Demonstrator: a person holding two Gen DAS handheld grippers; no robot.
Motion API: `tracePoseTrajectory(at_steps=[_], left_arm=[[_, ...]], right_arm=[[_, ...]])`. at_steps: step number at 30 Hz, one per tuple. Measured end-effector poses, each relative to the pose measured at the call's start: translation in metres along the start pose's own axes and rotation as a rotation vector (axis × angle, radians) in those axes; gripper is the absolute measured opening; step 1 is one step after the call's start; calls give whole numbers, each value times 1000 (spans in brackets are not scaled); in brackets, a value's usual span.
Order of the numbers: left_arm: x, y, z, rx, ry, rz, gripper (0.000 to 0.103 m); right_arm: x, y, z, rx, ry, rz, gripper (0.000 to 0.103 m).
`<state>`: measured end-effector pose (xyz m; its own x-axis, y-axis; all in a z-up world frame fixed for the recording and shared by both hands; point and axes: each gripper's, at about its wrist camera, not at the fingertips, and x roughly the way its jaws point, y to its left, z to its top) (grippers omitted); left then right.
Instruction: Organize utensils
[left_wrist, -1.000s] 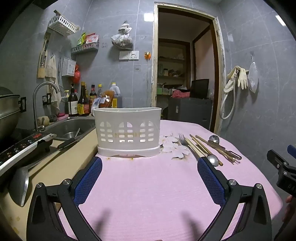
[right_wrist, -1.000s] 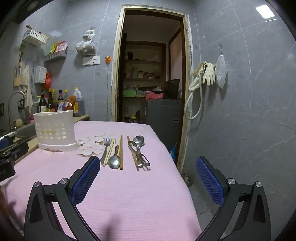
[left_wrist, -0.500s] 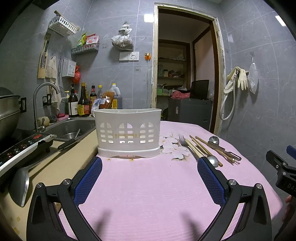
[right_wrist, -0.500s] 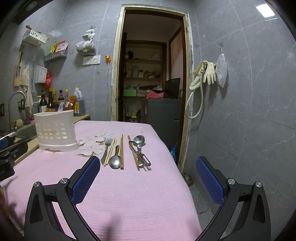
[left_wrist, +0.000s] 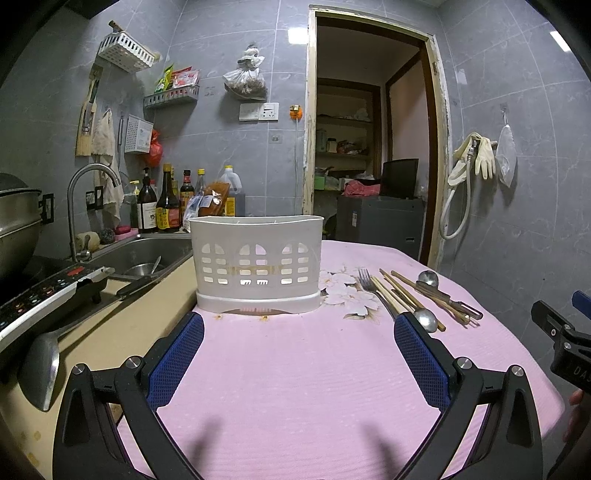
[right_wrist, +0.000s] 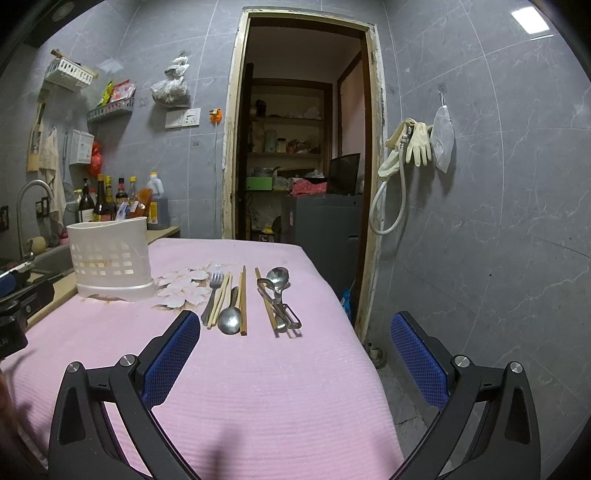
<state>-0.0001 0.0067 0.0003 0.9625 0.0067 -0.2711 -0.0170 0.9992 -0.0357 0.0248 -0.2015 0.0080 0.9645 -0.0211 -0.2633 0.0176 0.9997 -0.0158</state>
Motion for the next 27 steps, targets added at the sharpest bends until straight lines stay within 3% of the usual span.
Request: tracePoseTrajectory(at_steps=[27], left_arm=[[-1, -1, 0, -1, 2, 0, 101]], right_arm=[[1, 0, 0, -2, 4, 1, 103]])
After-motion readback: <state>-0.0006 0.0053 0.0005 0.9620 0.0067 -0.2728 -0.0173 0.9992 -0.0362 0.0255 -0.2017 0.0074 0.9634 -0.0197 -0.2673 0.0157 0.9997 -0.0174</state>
